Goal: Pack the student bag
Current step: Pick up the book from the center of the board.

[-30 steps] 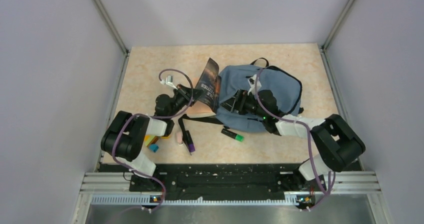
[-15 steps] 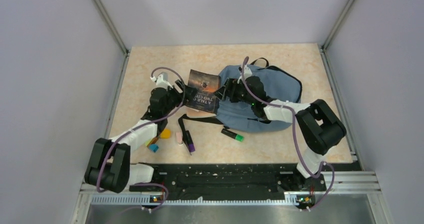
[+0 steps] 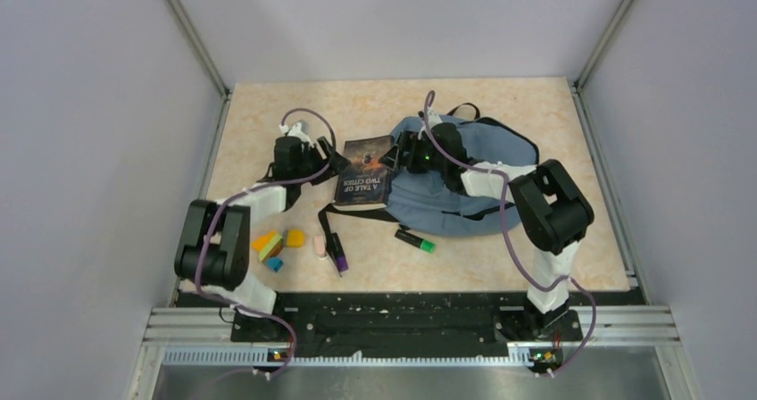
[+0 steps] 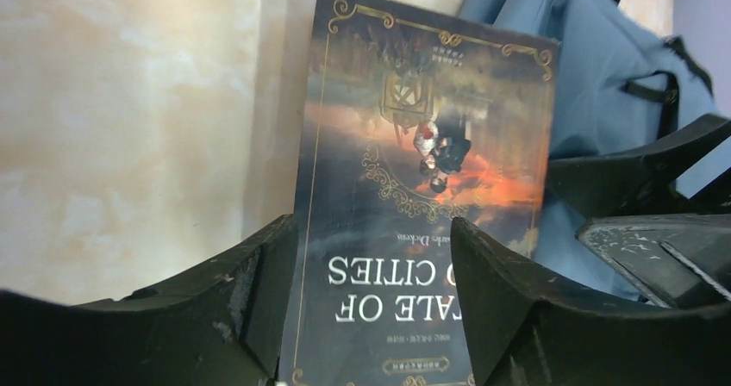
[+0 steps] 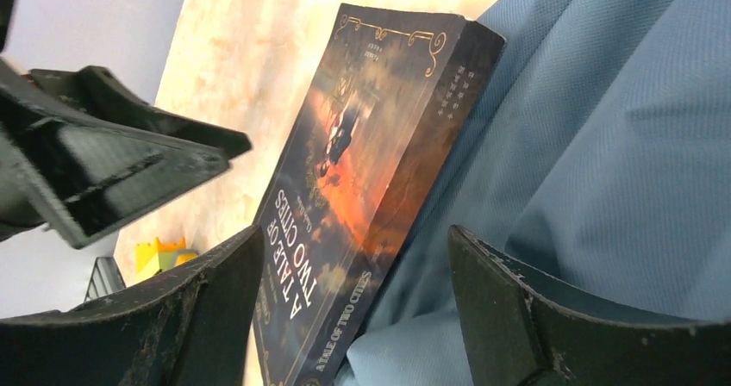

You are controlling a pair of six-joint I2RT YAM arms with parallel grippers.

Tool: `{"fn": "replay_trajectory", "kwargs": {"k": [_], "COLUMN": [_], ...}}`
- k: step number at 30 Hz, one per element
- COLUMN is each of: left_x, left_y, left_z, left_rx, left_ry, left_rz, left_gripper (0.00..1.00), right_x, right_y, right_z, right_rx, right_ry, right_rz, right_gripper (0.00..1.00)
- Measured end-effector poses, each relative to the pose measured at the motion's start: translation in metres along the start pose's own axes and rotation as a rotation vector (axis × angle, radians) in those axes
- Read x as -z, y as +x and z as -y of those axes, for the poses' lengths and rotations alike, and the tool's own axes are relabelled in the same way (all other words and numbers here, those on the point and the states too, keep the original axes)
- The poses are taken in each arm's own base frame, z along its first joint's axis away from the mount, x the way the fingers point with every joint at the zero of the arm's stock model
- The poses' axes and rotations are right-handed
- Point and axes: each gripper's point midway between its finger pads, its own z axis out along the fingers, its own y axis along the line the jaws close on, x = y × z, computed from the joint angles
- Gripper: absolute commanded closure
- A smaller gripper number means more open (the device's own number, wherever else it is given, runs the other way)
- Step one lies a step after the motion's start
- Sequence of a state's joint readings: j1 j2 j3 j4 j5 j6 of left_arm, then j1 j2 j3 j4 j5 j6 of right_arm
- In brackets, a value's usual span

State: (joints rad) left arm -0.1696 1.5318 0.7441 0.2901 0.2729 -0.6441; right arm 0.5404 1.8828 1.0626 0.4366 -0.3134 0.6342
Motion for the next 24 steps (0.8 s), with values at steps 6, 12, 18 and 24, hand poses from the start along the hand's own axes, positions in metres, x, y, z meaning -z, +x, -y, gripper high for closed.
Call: {"fn": "replay_trajectory", "kwargs": {"k": [6, 12, 18, 24], "left_x": [-0.030, -0.038, -0.039, -0.041], "left_y": [0.029, 0.043, 0.042, 0.040], "left_z": [-0.015, -0.023, -0.025, -0.023], "left_rx": [0.024, 0.030, 0.035, 0.035], "left_ry": [0.010, 0.014, 0.026, 0.046], "left_rz": [-0.133, -0.186, -0.186, -0.179], "left_gripper": [0.36, 0.54, 0.65, 0.70], "right_x": [-0.012, -0.023, -0.030, -0.042], "right_y": [0.011, 0.016, 0.021, 0.025], "right_z": [0.005, 0.002, -0.004, -0.001], "right_rx": [-0.005, -0.011, -0.001, -0.002], "right_ry": [-0.013, -0.048, -0.062, -0.055], "right_rz": [-0.049, -0.081, -0.089, -0.097], "right_gripper": [0.28, 0.32, 0.43, 0.45]}}
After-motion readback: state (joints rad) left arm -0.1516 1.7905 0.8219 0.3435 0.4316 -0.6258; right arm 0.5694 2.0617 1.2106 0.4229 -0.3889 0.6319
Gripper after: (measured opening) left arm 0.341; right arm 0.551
